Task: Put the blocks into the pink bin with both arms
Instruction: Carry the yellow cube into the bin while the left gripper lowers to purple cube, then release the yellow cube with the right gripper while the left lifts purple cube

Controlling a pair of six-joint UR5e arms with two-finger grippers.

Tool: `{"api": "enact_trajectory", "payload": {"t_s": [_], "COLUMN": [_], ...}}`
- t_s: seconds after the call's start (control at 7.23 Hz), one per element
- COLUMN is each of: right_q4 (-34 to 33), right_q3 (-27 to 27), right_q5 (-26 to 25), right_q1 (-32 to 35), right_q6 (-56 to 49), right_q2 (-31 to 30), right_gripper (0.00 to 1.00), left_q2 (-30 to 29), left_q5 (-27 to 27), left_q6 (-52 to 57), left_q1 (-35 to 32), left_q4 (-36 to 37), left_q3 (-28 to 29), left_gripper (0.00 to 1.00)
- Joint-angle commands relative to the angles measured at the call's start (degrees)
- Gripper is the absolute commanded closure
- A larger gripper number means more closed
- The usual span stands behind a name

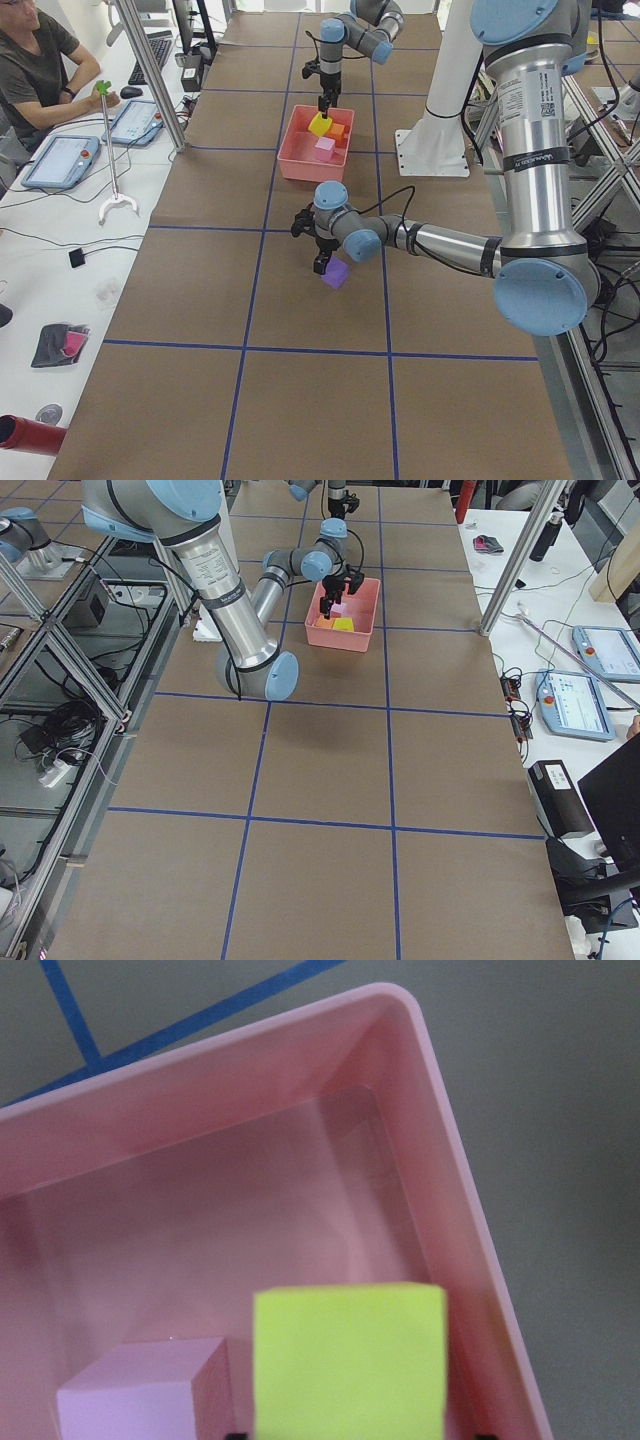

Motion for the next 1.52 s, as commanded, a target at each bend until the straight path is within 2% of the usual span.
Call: {"api": "enact_trajectory", "payload": {"t_s": [0.0,0.28,0.41,0.55,0.69,0.83,0.97,1.11,1.24,1.38], "right_q4": [-0.35,-0.53,-0.53,-0.53,-0.53,-0.53,-0.44,-0.44,-0.18,0.0], "right_q3": [2.36,3.16,5.16,6.92,7.55,7.73,7.82,8.87,9.22,9.23], "right_q5": [0.93,5.74,8.38,9.54,9.64,9.64,9.64,9.64,9.64,9.64], "right_q1": [2.12,9.56,13.09,16.17,17.42,17.69,18.13,18.48,19.79,21.02], "right_q6": [-0.48,-5.98,-10.37,-15.28,-17.59,-18.57,-20.06,-23.91,-27.77,-31.9], "right_q2": [-0.77,-2.61,-6.19,-9.53,-11.4,-12.46,-13.86,-16.14,-18.42,-20.53], "right_gripper": [0.0,0.0,0.0,0.0,0.0,0.0,0.0,0.0,0.0,0.0], "left_q2": [0.1,0.27,0.36,0.36,0.36,0.28,-0.16,-1.04,-5.48,-11.7], "left_q5": [1.39,1.56,1.48,1.56,1.56,1.48,0.61,-1.93,-3.78,-3.88], "left_q6": [0.08,0.08,-0.18,-0.18,-0.09,-0.01,-0.18,-0.79,-3.06,-7.26], "left_q1": [0.63,1.34,1.52,1.6,1.61,1.52,1.52,1.52,1.52,1.52], "left_q4": [0.07,0.16,0.07,0.16,0.16,0.24,0.42,1.03,5.04,13.17], "left_q3": [0.33,0.59,0.77,0.77,0.77,0.68,-0.45,-2.11,-4.39,-7.72], "left_gripper": [0.04,0.05,0.12,0.35,0.66,0.93,1.0,1.0,1.0,1.0]}}
